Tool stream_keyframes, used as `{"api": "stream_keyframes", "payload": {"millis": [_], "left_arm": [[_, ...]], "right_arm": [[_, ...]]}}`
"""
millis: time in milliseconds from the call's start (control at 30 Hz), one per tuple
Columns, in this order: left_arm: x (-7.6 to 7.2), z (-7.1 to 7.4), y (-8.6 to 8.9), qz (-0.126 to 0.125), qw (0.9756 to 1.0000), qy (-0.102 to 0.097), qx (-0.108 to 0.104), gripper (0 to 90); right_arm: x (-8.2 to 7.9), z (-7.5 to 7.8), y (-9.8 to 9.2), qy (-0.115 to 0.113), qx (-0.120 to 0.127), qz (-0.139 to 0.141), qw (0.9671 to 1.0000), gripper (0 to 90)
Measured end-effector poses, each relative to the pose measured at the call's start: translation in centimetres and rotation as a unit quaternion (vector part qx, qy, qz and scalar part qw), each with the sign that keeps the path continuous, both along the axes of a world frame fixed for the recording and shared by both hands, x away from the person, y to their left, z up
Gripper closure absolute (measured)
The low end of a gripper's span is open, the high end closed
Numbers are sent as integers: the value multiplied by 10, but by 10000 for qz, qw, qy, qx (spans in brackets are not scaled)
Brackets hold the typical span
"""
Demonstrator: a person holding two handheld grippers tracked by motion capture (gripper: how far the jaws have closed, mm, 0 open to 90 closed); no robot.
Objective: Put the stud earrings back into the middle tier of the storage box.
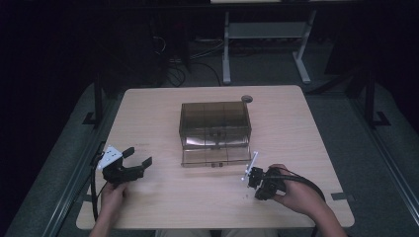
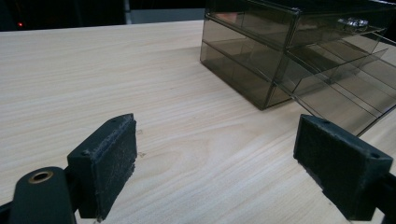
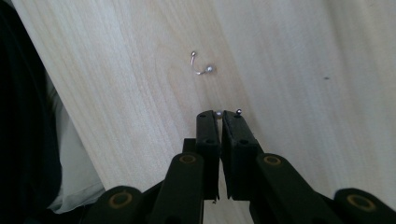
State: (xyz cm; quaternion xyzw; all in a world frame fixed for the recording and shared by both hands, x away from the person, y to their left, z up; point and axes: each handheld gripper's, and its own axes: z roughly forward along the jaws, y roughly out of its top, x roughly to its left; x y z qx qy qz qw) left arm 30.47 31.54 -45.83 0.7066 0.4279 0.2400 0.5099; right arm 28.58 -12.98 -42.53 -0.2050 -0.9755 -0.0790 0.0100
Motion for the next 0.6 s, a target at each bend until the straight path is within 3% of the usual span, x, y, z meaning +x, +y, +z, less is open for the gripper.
{"api": "stream_keyframes", "payload": {"millis": [600], "left_arm": [[0, 0, 0, 13, 10000, -1, -42, 128]], "right_arm": [[24, 36, -3, -215, 558, -145, 9981, 853]]}}
